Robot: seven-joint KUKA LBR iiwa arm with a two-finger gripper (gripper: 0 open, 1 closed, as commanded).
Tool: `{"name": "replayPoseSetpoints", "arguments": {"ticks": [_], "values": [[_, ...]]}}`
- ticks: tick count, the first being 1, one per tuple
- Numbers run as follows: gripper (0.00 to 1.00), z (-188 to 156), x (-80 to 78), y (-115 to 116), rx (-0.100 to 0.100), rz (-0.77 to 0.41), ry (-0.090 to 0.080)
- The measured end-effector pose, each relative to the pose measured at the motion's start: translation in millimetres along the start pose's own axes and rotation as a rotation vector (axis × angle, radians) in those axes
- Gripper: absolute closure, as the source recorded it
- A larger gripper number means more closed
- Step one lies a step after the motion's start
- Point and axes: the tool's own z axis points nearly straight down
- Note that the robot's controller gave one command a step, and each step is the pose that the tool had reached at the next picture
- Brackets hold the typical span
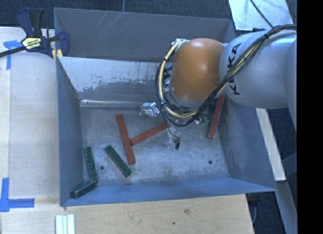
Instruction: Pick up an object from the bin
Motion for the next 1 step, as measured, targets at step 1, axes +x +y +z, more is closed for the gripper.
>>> {"name": "replayPoseSetpoints", "arguments": {"ticks": [1], "values": [[0.0, 31.2, -2.6, 3.6, -0.002, -0.064, 0.003]]}}
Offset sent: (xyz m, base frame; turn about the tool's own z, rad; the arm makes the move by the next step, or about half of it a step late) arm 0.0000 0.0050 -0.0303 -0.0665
